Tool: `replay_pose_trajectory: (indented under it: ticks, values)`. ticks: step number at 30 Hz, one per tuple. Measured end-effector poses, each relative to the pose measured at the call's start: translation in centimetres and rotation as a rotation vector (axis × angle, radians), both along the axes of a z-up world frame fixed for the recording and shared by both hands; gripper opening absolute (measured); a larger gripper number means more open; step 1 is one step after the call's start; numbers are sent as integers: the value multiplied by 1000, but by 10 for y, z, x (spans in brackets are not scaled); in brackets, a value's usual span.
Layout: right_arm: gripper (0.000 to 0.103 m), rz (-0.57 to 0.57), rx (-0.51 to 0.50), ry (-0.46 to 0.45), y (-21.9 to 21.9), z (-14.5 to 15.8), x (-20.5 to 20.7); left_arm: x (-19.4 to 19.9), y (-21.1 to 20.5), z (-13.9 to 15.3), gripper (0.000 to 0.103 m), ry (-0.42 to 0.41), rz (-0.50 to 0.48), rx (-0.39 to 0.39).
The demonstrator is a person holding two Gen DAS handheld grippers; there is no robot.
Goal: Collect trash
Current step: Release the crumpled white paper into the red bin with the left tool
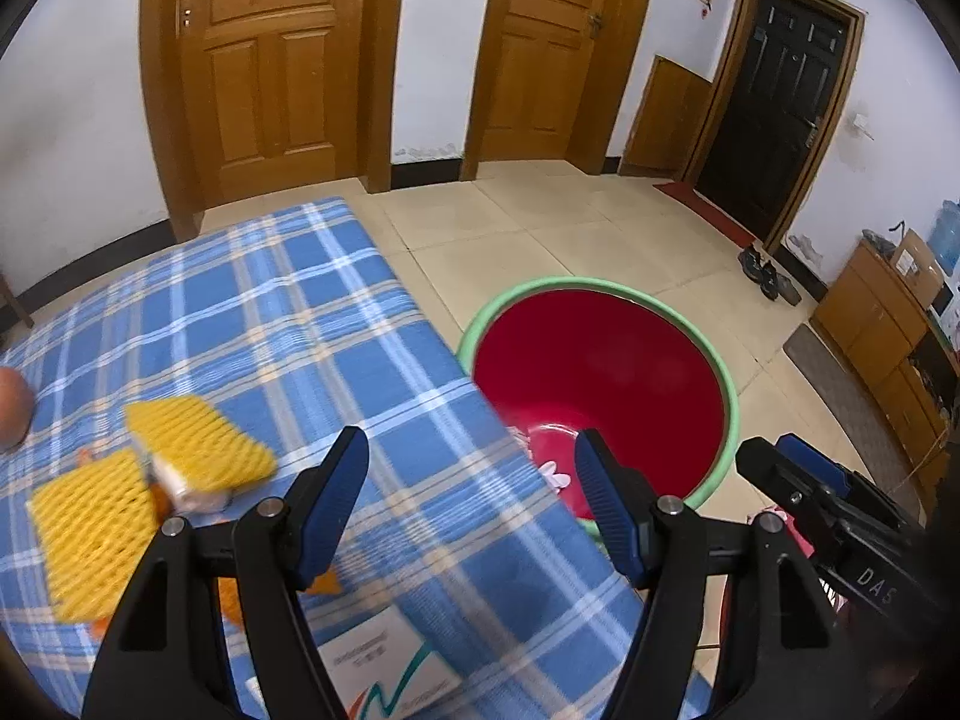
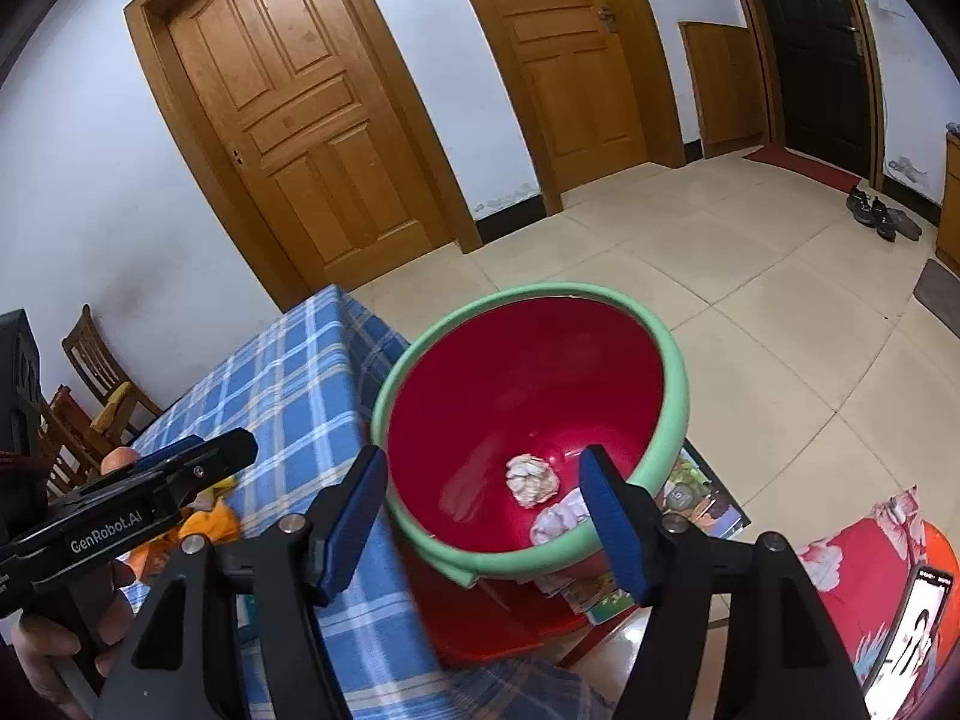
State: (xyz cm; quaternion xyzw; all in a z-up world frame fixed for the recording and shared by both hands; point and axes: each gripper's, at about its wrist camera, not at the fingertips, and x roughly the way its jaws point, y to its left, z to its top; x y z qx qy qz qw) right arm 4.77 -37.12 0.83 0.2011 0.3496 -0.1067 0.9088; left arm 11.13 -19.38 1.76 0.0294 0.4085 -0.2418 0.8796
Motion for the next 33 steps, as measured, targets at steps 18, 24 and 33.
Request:
replay_pose_trajectory:
  ticks: [18,24,33]
  values:
    - [75,83,0,-34,45,16,-26,-41,70,-10,71,17,79,17]
    - [77,98,-1,-25,52,15,-36,-48,80,-29,71,57,76,42]
    - [77,113,7,-5,58,10,-37,-50,81,-55,76,114,8,108]
